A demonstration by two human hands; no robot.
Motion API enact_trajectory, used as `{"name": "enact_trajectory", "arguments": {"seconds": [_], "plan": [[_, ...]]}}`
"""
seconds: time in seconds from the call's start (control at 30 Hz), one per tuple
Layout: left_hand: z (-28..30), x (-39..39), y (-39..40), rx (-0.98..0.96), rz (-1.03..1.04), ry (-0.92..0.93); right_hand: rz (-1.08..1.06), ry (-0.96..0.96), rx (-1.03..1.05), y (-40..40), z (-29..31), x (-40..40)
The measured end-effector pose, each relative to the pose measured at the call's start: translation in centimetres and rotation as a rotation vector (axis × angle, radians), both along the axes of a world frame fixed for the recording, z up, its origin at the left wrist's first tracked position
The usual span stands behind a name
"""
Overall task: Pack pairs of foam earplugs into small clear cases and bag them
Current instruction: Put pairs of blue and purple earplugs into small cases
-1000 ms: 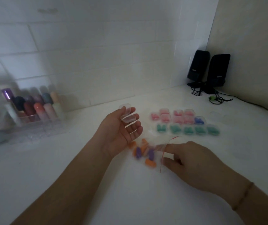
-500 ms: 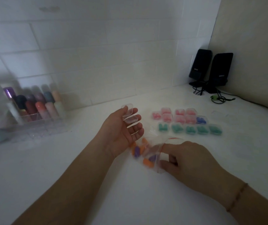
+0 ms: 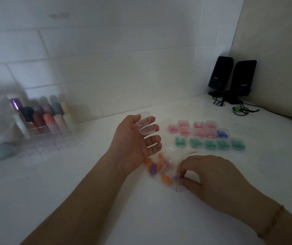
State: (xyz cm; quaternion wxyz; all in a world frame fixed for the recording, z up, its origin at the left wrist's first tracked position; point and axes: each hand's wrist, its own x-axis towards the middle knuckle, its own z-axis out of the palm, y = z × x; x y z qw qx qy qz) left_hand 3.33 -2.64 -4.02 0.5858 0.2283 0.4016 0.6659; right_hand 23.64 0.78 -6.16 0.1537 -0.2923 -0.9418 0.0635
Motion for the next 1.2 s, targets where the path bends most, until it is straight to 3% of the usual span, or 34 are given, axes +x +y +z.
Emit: {"name": "enact_trajectory", "arguments": {"seconds": [0.13,0.3,0.37,0.47,0.67,0.9,1.1,1.2], "plan": [[0.1,0.3,-0.1,0.06,-0.073,0.028,0.036,0.042,-0.183,0.4,1.5,1.3],[0.0,1.6,-0.2,0.137,-0.186,0.093,0.117,0.572,-0.558,0.6,4.9,2.0],[-0.1,2.4,-0.3,0.152,-0.245,0.146,0.122,0.727,-0.497,-0.1,5.1,0.6],[-0.4,3.0,-0.4,0.167,-0.34,0.246,-0.008,0.795,-0.237,-0.6,3.7,-1.3],[-0.9,3.4,-0.3,0.175,-0.466,0.276,-0.128,0.592,0.074,0.4,1.9,-2.1],[-1.3,3.1,-0.1,0.205,-0.469,0.178,-0.051,0.528,0.128,0.4,1.9,-2.3],[-0.9,2.4,-0.3,0.249,-0.337,0.03,-0.059,0.826,0.129,0.6,3.2,-0.7],[-0.7,1.7,-0.2,0.271,-0.215,-0.079,-0.123,0.695,0.16,1.1,2.9,1.0]]}}
